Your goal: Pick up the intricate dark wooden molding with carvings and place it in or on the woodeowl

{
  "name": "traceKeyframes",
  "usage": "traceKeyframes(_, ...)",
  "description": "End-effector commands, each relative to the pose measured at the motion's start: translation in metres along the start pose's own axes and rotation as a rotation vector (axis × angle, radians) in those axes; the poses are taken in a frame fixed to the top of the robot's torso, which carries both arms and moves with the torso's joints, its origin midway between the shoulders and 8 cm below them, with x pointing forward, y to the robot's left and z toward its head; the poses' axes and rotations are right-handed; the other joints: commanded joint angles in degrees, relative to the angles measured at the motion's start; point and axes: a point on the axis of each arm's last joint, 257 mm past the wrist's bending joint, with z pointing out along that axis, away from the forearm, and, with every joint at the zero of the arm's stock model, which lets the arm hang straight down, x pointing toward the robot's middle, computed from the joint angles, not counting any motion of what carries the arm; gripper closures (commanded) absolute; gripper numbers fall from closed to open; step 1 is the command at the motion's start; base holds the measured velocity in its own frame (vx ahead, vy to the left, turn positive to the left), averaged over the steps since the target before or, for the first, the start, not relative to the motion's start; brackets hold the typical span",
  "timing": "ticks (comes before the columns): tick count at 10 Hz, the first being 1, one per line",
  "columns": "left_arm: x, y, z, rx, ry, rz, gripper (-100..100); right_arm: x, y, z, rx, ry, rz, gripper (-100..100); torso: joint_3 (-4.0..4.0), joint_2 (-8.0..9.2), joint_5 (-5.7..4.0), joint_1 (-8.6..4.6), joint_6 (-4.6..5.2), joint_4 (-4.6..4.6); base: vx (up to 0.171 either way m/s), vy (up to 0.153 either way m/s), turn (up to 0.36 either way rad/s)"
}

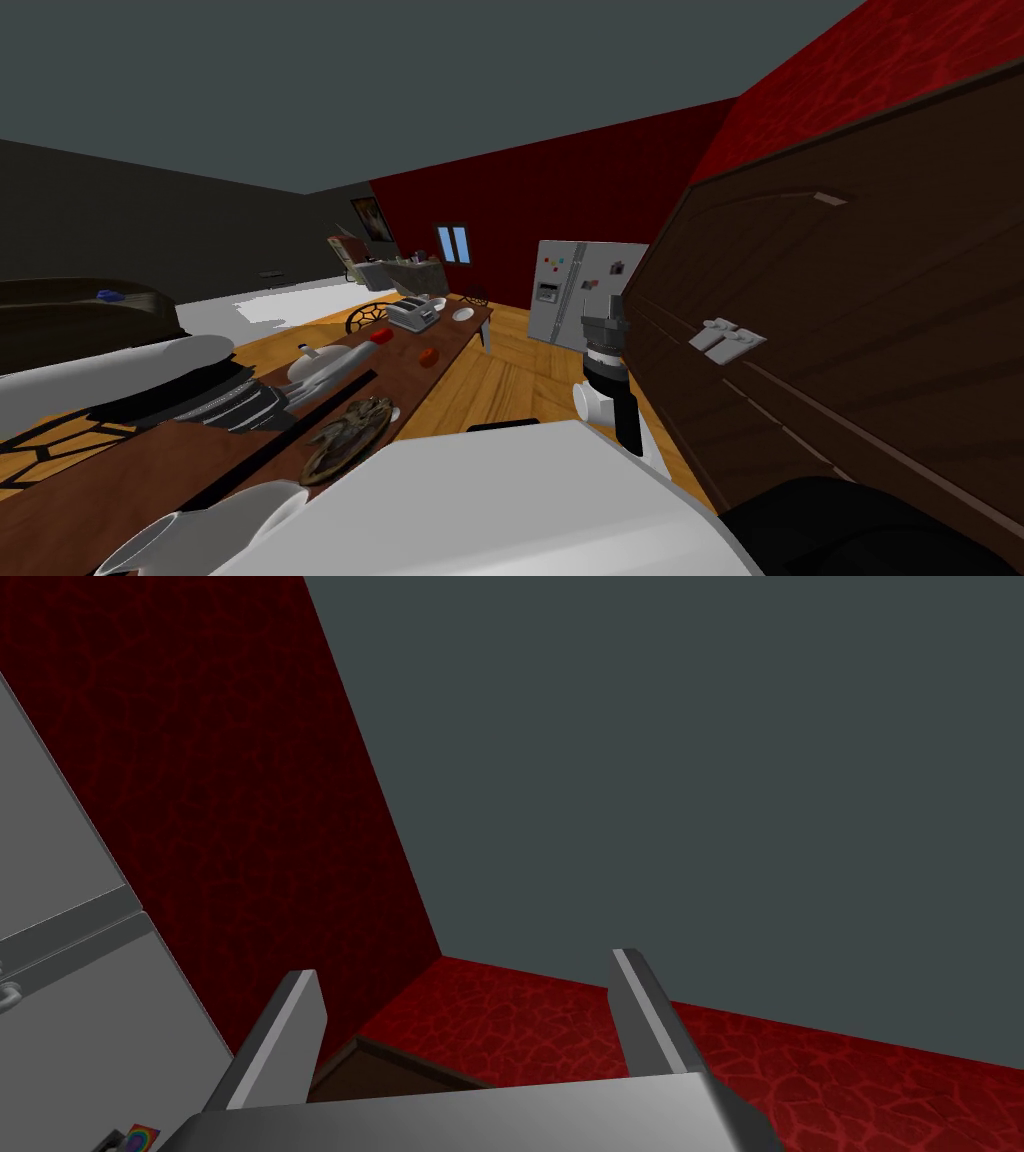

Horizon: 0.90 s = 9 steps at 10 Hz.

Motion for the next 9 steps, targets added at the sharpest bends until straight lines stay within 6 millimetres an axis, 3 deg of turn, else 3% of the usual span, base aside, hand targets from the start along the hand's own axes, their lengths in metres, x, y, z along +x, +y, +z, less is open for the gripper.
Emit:
traceKeyframes(1, 0.0063, 0.0018, -0.0068, -0.001, 0.000, -0.009, -100, 0.0000, 0.0000, 0.0000, 0.000, 0.000, 0.000, 0, 0.00, 0.00, 0.00, 0.00, 0.00, 0.00, -0.060, 0.032, -0.053)
traceKeyframes(3, 0.0069, 0.0041, -0.0091, -0.001, -0.001, -0.008, -100, 0.0000, 0.0000, 0.0000, 0.000, 0.000, 0.000, 0, 0.00, -0.01, -0.01, -0.05, 0.00, 0.00, -0.040, 0.021, -0.029)
traceKeyframes(4, 0.0076, 0.0045, -0.0096, -0.001, -0.001, -0.011, 0, 0.0000, 0.0000, 0.0000, 0.000, 0.000, 0.000, 0, -0.05, -0.10, 0.00, -0.09, -0.02, -0.02, 0.000, 0.000, 0.000)
traceKeyframes(9, 0.0075, 0.0045, -0.0096, -0.001, -0.001, -0.011, 0, 0.0000, 0.0000, 0.0000, 0.000, 0.000, 0.000, 0, -0.14, -0.23, -0.02, -0.15, -0.01, -0.06, 0.000, 0.000, 0.000)
